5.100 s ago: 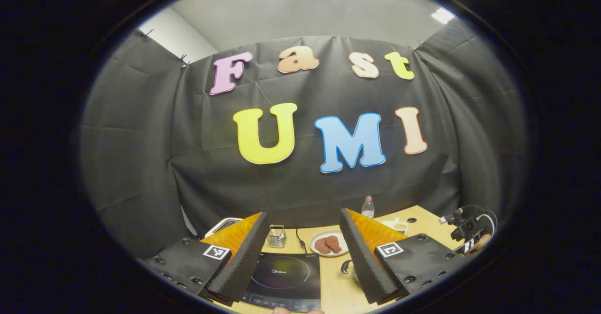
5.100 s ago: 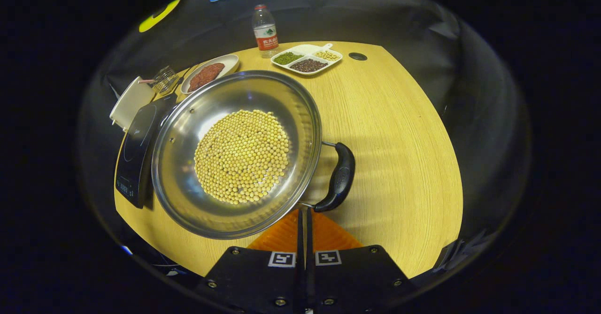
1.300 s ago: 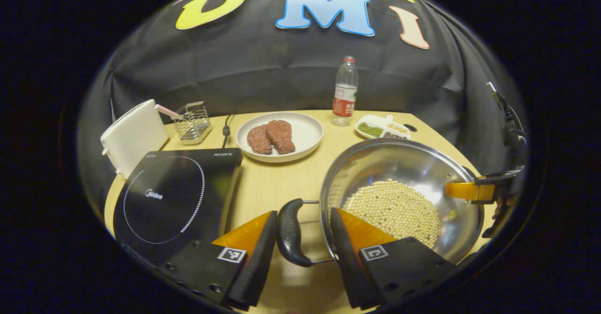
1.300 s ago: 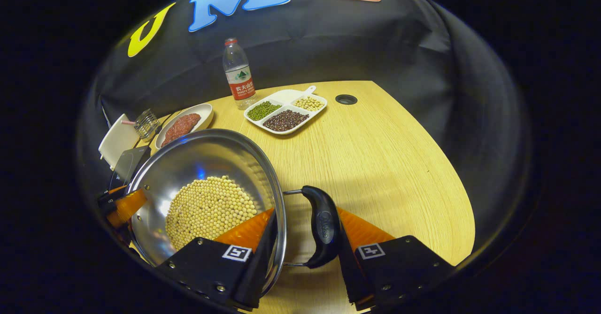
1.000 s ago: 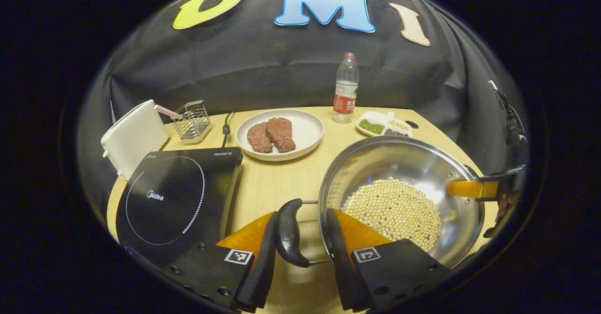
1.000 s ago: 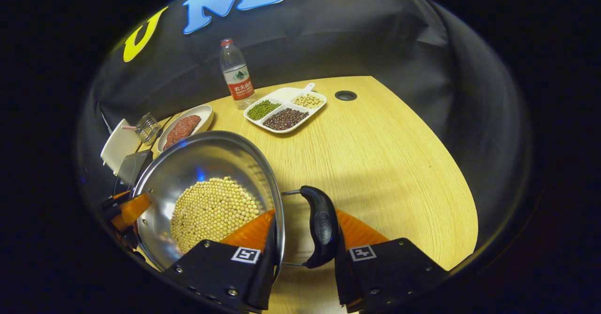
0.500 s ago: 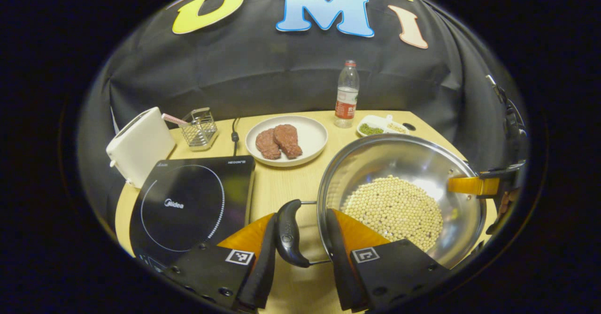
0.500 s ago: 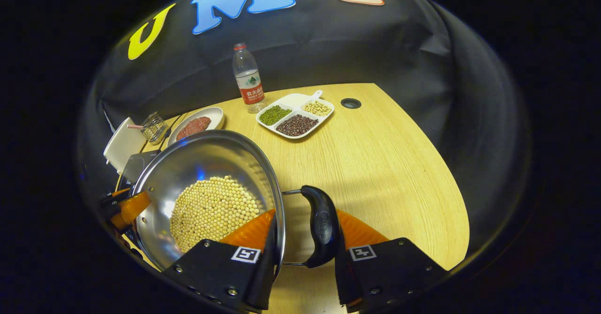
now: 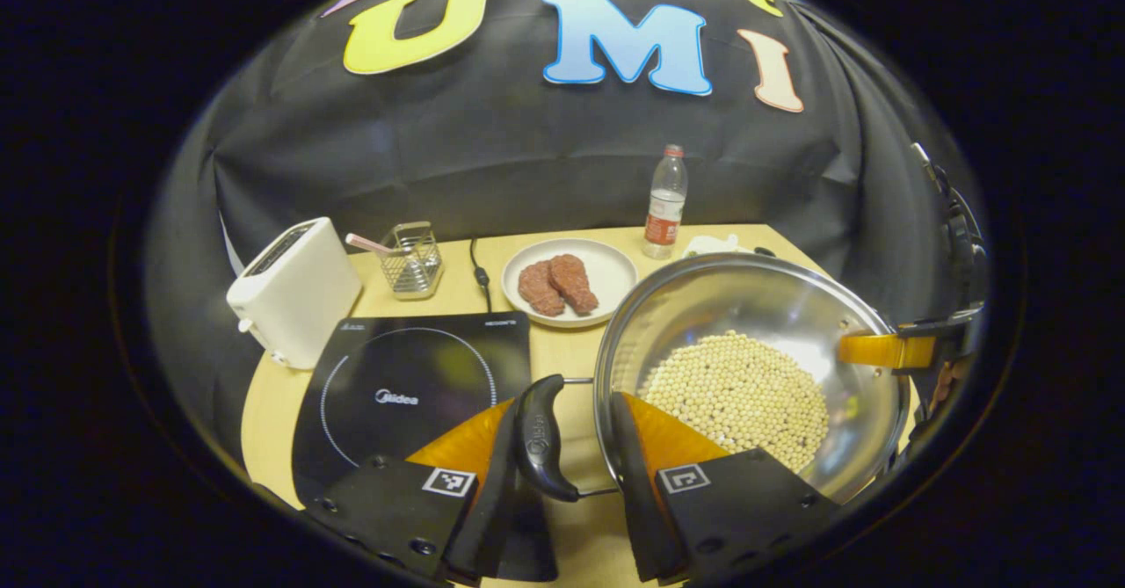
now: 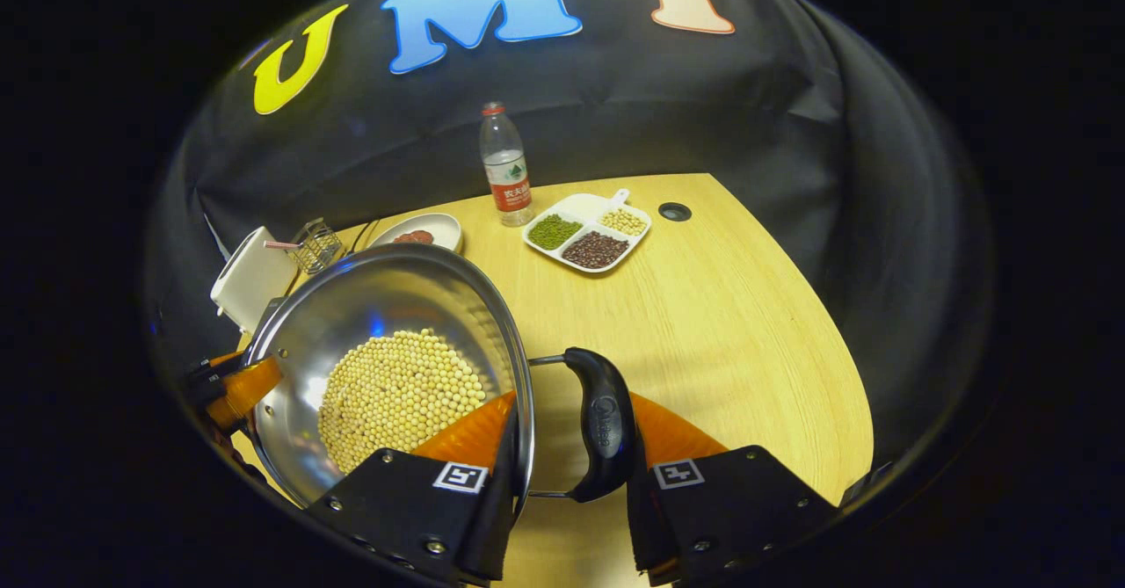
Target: First push the handle of the pot to place it horizontally, then grasp the pot with both hands and set it on the induction cooktop.
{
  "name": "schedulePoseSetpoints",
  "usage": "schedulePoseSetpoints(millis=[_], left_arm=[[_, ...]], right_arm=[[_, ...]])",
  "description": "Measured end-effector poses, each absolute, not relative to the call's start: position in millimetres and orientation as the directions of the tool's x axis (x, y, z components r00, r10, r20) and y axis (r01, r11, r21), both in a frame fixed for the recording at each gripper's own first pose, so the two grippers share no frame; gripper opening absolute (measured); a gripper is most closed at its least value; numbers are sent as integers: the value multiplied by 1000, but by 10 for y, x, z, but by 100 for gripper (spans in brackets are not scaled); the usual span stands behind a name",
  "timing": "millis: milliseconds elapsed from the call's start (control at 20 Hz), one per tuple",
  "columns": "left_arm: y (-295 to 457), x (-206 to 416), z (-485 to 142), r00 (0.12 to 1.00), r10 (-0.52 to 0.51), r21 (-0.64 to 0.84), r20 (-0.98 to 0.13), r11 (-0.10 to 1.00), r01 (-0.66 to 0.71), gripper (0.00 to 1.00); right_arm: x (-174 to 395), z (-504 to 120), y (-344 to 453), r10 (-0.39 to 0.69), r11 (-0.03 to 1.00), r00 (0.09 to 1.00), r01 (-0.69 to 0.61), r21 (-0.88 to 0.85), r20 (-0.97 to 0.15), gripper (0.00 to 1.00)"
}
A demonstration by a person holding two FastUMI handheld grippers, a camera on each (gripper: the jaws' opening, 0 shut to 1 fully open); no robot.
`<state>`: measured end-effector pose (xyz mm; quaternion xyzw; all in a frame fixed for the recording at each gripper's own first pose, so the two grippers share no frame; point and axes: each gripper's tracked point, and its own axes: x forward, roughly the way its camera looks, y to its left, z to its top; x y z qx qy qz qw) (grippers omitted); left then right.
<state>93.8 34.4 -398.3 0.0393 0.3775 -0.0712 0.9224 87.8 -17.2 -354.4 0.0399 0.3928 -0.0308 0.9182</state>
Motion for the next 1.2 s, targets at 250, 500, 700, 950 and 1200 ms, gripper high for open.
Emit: schedulePoseSetpoints(millis=[250, 500, 700, 950, 1200], left_arm=[[893, 879, -3890, 718, -87, 23, -691, 990, 142, 62], [1479, 863, -3829, 724, -56, 43, -688, 992, 117, 62], [1893, 885, -3810, 723, -29, 63, -691, 993, 100, 61], [2301, 949, -3819, 721, -8, 72, -693, 994, 80, 58], [2711, 1056, -3848, 715, 5, 77, -699, 995, 68, 65]], right_arm=[[884, -3498, 306, -17, 997, 689, 65, 38, -725, 54], [879, -3532, 833, 2, 998, 687, 47, 48, -727, 54], [927, -3593, 1200, 18, 997, 684, 39, 61, -729, 54], [1029, -3625, 1601, 30, 997, 682, 26, 66, -730, 54], [1157, -3686, 1959, 38, 997, 680, 24, 73, -732, 54]])
